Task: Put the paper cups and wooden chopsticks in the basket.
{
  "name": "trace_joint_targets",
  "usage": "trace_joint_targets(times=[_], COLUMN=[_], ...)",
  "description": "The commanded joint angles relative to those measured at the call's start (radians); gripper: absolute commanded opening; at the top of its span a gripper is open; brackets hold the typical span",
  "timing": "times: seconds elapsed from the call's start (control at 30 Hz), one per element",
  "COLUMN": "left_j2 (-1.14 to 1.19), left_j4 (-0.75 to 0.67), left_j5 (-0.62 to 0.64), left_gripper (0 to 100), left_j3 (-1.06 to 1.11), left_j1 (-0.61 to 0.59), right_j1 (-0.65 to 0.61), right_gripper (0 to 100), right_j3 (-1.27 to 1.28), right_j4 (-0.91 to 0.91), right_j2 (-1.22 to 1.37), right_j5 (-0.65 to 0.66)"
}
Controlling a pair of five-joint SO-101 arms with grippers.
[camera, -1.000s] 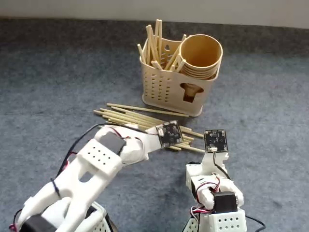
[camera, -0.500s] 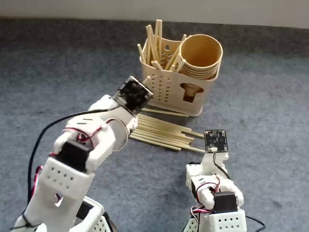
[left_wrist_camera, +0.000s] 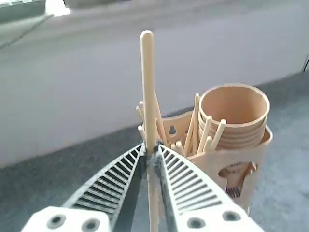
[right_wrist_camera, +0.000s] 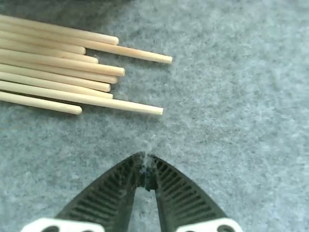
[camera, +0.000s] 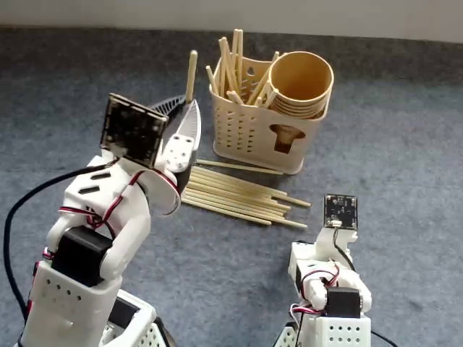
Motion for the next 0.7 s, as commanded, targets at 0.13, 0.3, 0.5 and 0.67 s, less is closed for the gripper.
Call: trace_joint_targets(times=[0.13,0.3,0.5,0.67], left_j2=[-0.019,0.025,0.232,0.364], left_j4=[-0.336,-0.482,-0.505,-0.505], left_j5=[0.038,0.035,0.037,0.037], left_gripper=[1,1,1,1], left_j3=[-0.053,-0.068,-0.231,-0.323], left_j1=[-0.001,0.021,0.045,0.047], right_j1=[0.01,0.01,0.01,0.01], right_gripper=[0.5,0.5,0.5,0.5], right_j3=[0.14,0.14,0.14,0.14], right_j4=[0.008,0.008,0.008,0.008], right_j2=[-0.015,-0.015,-0.015,-0.015], right_j5=[0.0,0.0,0.0,0.0])
